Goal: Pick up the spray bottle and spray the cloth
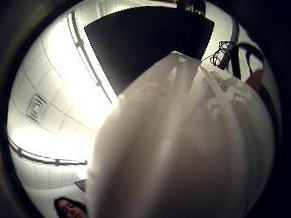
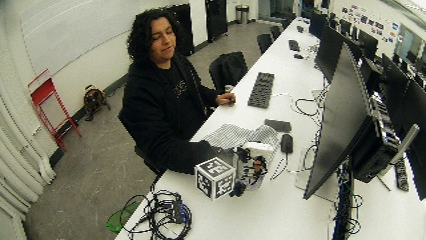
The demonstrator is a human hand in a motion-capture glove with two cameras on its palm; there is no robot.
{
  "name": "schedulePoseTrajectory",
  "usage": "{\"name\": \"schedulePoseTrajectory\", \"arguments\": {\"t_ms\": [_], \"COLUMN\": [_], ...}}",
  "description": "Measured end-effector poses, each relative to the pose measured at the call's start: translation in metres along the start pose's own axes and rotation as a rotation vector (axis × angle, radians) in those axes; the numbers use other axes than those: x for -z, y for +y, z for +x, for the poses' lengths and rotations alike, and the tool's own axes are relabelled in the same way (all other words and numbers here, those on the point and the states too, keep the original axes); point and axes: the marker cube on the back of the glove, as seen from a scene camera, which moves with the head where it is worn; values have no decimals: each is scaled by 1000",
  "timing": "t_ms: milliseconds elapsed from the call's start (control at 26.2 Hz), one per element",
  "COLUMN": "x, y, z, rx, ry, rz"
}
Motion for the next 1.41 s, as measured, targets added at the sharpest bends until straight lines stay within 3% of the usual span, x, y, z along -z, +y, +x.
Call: {"name": "schedulePoseTrajectory", "arguments": {"t_ms": [305, 534, 953, 1181, 1410], "x": [-1, 19, 61, 47, 18], "y": [1, 14, 48, 60, 78], "z": [-5, -30, -108, -115, -115], "rx": [42, 70, 50, -25, -57], "ry": [37, 92, 514, 754, 977], "rz": [79, 10, -468, -749, -918]}}
